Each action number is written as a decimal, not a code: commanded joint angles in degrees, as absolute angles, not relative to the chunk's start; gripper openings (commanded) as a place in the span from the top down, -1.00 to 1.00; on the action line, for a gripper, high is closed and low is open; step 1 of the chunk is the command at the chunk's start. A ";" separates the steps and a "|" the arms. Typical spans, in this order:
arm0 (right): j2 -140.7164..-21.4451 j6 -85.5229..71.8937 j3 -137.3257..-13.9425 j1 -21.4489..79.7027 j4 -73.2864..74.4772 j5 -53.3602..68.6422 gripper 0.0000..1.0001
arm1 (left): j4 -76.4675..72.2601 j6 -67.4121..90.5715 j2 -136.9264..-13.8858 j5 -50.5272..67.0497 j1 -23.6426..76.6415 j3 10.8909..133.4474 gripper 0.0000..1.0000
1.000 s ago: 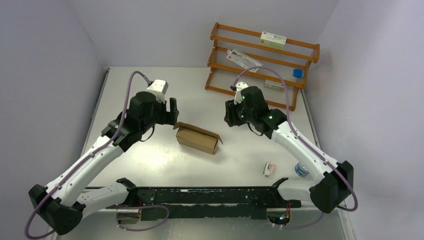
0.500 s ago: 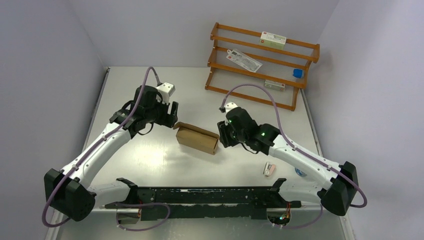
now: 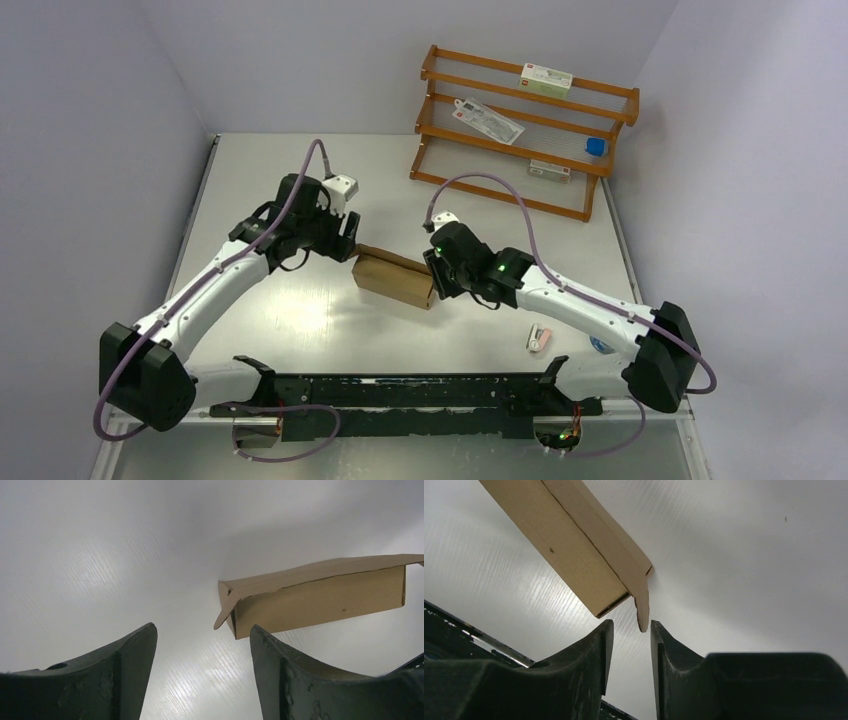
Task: Fold the paper box
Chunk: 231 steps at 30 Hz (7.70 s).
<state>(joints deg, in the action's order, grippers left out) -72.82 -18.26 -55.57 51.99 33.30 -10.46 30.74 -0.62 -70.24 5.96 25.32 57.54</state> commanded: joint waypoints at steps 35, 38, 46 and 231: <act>-77.17 -18.11 -58.61 53.03 32.32 -15.40 0.87 | 33.85 -0.38 -77.65 16.75 24.87 60.21 0.49; -77.40 -18.62 -59.03 53.17 32.77 -15.99 0.87 | 33.84 3.50 -76.99 16.68 25.28 59.36 0.66; -80.26 -21.21 -60.35 53.85 33.16 -15.17 0.96 | 31.92 12.09 -75.14 15.13 27.59 56.33 0.81; -68.78 -30.50 -52.54 53.66 18.41 -16.18 0.02 | 20.98 41.69 -59.36 -20.75 46.75 34.60 0.90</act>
<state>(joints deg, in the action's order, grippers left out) -71.77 -29.15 -49.69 54.11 18.15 -16.86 18.41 42.35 -59.35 -21.89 46.09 36.14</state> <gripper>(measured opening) 0.454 0.059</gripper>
